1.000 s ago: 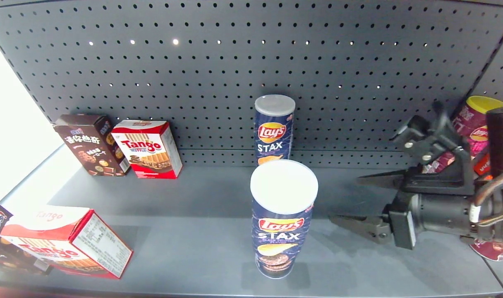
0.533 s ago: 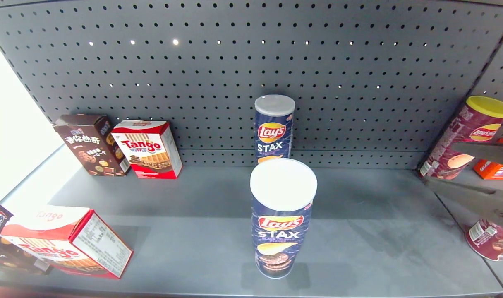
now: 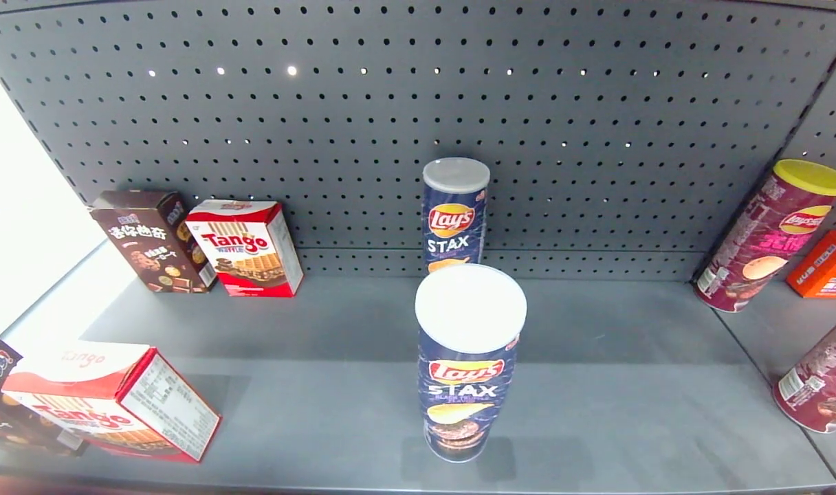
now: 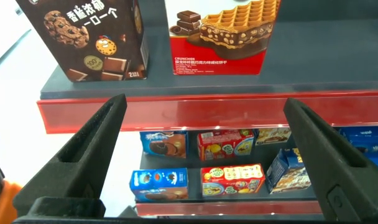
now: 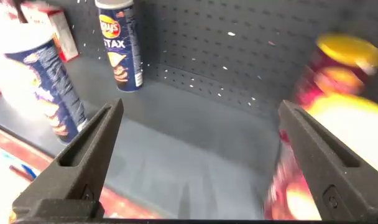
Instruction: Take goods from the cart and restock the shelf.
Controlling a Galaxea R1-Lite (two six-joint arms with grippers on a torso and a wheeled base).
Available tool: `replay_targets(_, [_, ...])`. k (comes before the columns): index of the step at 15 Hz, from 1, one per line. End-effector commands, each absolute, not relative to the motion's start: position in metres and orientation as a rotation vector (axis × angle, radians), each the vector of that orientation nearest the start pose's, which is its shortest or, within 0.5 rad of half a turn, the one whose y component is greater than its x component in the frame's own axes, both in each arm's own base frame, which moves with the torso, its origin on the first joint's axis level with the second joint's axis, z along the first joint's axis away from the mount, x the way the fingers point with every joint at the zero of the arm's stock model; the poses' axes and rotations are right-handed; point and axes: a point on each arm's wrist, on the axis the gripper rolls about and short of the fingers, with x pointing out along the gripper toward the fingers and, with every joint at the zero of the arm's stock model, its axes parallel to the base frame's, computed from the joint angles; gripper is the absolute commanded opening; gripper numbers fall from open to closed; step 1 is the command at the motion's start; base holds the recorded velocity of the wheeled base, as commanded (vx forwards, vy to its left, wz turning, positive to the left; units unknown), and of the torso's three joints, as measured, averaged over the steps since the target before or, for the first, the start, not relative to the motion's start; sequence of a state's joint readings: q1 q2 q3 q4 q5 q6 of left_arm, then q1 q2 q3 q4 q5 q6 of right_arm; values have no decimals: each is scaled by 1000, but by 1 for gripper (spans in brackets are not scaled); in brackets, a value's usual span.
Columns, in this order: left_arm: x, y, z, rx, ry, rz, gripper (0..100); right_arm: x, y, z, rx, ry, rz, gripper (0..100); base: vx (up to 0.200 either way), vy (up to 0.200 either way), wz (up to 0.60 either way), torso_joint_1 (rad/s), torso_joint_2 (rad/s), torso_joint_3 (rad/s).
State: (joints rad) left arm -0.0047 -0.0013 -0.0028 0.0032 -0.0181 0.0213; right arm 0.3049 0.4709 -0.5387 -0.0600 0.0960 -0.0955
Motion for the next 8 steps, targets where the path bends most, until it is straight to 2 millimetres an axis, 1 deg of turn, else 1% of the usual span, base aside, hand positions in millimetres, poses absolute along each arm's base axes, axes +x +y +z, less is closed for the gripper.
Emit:
replay_targets(1, [-23,0,76,20,0,-21,100,-47,-10,168,-15,-199,330,100,0,0,0,0,0,0])
replay_targets(3, [-23,0,76,20,1,-21,100,-43,-10,157,-8,-157,291,100,0,0,0,0,0,0])
replay_targets(4, [-23,0,76,21,1,-23,100,-32,-8,134,-8,-74,252,100,0,0,0,0,0,0])
replay_targets(5, [-23,0,76,21,1,-23,100,-27,-7,121,-11,-49,247,100,0,0,0,0,0,0])
replay_targets(6, [-23,0,76,21,1,-23,100,-15,-4,89,-12,-23,248,100,0,0,0,0,0,0])
replay_targets(8, [-23,0,76,23,1,-23,100,-16,-4,77,-41,119,247,100,0,0,0,0,0,0])
